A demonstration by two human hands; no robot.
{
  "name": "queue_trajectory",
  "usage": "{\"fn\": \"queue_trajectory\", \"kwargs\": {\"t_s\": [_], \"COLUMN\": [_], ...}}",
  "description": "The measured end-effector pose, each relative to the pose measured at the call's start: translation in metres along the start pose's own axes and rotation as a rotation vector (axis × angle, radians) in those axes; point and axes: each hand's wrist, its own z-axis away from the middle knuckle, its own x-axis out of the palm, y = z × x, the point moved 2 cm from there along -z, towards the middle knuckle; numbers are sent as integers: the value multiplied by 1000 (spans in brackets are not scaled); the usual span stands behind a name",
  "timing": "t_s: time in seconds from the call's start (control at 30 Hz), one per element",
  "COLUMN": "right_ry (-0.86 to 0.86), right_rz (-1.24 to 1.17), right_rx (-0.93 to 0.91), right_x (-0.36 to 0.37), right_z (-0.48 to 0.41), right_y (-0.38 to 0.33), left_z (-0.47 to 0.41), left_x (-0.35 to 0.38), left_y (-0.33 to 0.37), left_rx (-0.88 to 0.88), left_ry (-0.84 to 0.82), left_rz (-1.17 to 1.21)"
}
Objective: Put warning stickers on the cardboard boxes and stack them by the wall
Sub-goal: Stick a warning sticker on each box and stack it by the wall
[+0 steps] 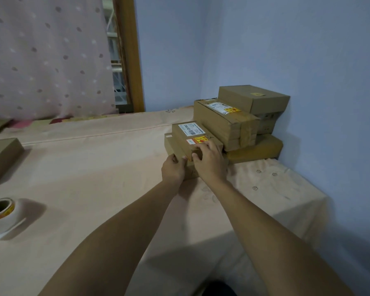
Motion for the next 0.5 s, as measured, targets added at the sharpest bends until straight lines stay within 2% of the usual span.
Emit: {"fn": "queue_trajectory", "kwargs": {"t_s": [0.33,0.5], "right_ry": [42,34], "right_rz": [13,-4], "right_rx": [40,-69], "right_x": [3,13], "right_z": [0,8], "right_y": [4,10], "left_z": [-8,-5], "left_x": [11,15], "left_y": [4,4], "left_rx": [-31,-76], "left_ry": [35,80], "left_rz": [-42,-75]}}
